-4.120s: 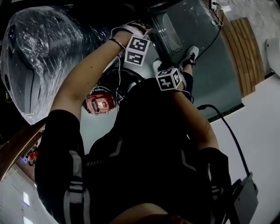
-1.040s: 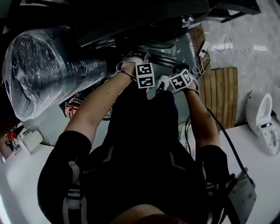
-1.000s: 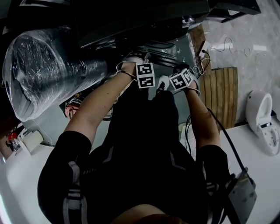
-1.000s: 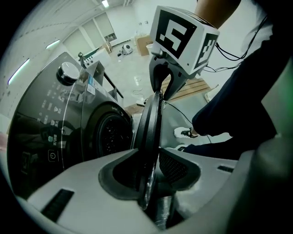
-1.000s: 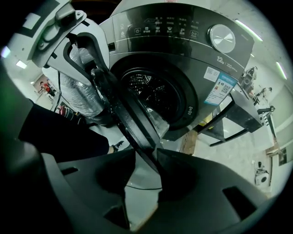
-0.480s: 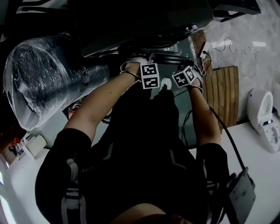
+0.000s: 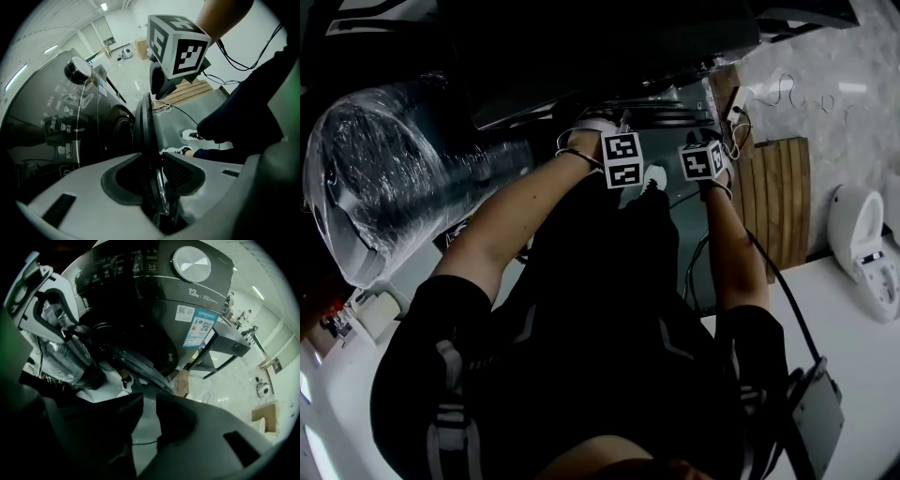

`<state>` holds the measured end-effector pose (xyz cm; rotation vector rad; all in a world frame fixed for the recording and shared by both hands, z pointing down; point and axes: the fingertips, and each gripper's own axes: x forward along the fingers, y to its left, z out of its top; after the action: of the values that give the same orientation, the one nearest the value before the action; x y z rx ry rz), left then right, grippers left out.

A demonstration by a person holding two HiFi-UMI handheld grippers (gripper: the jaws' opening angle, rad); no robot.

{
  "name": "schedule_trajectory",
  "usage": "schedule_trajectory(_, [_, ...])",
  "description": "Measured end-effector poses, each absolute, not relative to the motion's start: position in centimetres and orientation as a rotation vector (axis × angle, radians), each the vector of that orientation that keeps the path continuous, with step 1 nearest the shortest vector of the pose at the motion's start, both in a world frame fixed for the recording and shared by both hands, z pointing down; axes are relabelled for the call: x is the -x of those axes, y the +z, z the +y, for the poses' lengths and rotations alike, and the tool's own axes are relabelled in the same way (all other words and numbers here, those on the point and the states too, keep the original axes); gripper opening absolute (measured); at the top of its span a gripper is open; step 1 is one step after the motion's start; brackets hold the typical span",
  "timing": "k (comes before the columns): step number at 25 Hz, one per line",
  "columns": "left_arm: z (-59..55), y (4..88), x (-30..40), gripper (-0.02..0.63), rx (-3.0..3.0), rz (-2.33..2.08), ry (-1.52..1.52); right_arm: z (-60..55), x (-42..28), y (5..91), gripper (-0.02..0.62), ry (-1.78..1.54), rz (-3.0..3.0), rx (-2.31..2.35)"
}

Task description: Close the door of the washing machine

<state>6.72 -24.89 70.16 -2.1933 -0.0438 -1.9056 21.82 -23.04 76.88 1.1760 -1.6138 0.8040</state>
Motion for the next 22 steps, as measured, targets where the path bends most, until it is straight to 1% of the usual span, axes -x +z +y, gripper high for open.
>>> schedule_trajectory(3, [-24.9, 70.1, -6.7, 0.138, 2.201, -0.021, -1.903, -23.9, -21.8, 76.7, 0.059, 0.918, -1.605, -1.283])
schedule_trajectory(4, [-25.0, 70.1, -6.7, 0.138, 2.21, -0.01, -1.902, -24.2, -22.1, 76.7, 0.035, 0.958, -1.597, -1.323])
schedule_trajectory(6, [-25.2, 69.8, -6.7, 0.138, 2.261, 0.013, -1.923, -24.5, -22.5, 76.8, 0.02, 1.03, -1.572, -1.383])
schedule_trajectory(11, [-24.9, 67.7, -7.3, 0.138, 2.464, 0.063, -1.91, -26.0, -22.5, 76.7, 0.008, 1.05, -1.592, -1.403])
schedule_trajectory(14, [-24.2, 67.9, -7.1, 0.138, 2.457, 0.035, -1.9, -27.0, -21.8, 76.8, 0.006, 1.049, -1.628, -1.384])
schedule_trajectory(19, [-25.5, 68.0, -7.2, 0.137, 2.471, 0.124, -1.889, -29.1, -21.2, 76.7, 0.006, 1.027, -1.672, -1.397])
schedule_trajectory(22, [-25.5, 68.0, -7.2, 0.123, 2.501, 0.13, -1.902, -29.9, -20.8, 76.7, 0.006, 1.025, -1.677, -1.389])
